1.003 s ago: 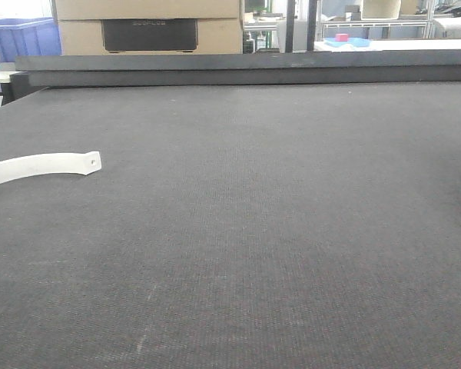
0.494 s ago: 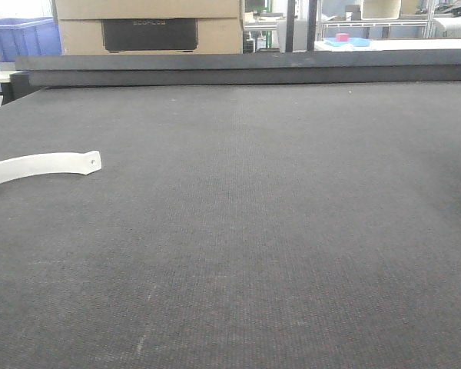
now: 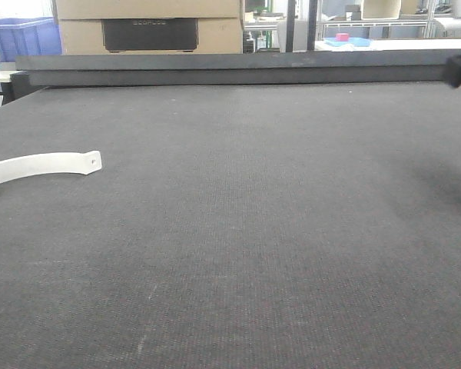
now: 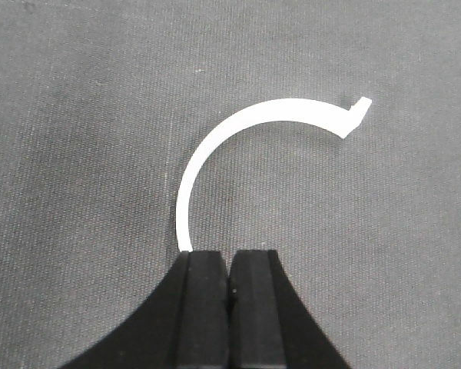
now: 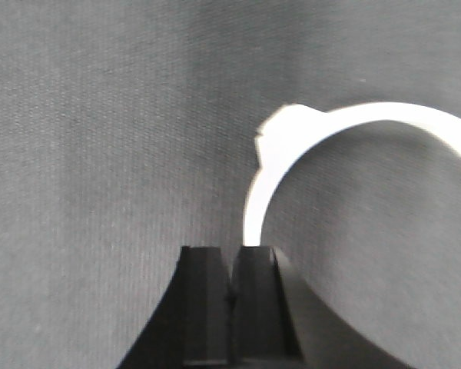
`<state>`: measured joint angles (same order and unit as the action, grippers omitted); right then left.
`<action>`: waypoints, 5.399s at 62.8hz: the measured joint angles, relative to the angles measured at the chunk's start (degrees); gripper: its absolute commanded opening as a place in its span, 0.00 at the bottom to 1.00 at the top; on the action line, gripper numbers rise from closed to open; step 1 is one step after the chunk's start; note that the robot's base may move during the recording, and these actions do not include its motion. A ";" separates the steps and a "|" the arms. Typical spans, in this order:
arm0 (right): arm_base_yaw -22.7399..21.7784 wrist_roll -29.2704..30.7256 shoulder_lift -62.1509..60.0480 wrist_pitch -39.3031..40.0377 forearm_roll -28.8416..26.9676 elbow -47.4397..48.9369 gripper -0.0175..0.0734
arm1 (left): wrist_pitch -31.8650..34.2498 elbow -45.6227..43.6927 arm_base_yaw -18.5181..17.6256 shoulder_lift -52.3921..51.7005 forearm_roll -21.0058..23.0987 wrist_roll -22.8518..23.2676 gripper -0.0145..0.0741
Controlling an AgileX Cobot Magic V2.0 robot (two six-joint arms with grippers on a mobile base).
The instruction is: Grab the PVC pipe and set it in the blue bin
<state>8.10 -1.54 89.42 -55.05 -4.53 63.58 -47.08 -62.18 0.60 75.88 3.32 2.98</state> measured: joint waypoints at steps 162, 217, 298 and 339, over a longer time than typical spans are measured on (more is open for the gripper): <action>0.00 -0.99 5.20 -1.42 0.00 0.78 0.01 | -16.24 -17.33 0.00 28.00 -5.56 0.00 0.37; 0.00 -0.99 5.20 -1.42 0.00 0.78 0.01 | -14.21 -17.33 0.00 33.68 -3.86 0.00 0.45; 0.00 -0.99 -4.54 2.05 0.11 0.78 0.01 | -9.75 -17.33 0.09 14.10 2.31 -5.22 0.04; 0.00 -0.99 -20.73 15.00 0.45 0.20 0.01 | 11.42 -3.09 -1.61 -5.48 8.59 -7.44 0.04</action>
<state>8.10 -2.53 68.70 -40.05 -4.08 63.79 -35.65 -65.27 -1.00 70.40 11.90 -4.46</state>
